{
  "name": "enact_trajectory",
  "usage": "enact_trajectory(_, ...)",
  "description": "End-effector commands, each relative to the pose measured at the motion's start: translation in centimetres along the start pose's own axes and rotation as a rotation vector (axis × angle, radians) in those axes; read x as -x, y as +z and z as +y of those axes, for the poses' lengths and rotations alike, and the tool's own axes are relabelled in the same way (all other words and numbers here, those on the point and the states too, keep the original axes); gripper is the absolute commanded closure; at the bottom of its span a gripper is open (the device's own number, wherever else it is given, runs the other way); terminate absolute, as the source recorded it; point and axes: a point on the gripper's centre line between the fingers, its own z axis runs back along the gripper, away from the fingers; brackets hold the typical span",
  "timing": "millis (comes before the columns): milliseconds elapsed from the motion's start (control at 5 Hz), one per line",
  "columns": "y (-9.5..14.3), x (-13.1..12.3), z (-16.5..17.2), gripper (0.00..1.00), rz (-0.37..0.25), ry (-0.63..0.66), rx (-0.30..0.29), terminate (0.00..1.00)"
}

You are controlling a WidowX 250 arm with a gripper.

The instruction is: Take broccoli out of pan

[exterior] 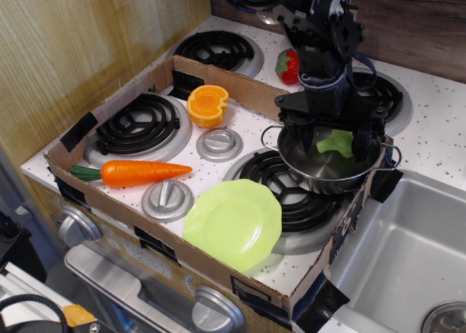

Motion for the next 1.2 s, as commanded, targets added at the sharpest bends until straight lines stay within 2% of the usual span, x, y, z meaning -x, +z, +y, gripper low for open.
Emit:
enact_trajectory(0,0.9,-1.7,-0.5,1.00,-0.044,-0.042,0.010,0.00)
enact_trajectory(200,1.1,-1.4,-0.5,1.00,-0.053,-0.023,-0.028,0.00)
enact_trajectory(400,1.6,-1.0,-0.6,1.00,-0.038,0.011,-0.024,0.00)
enact_trajectory(600,2.8,-0.8,-0.8,1.00,0.007,0.055,-0.016,0.00)
enact_trajectory(800,4.9,-0.9,-0.5,1.00,0.065,0.084,-0.018,0.00)
enact_trajectory(1000,7.1,-0.7,1.0,1.00,0.082,0.071,-0.071,0.00)
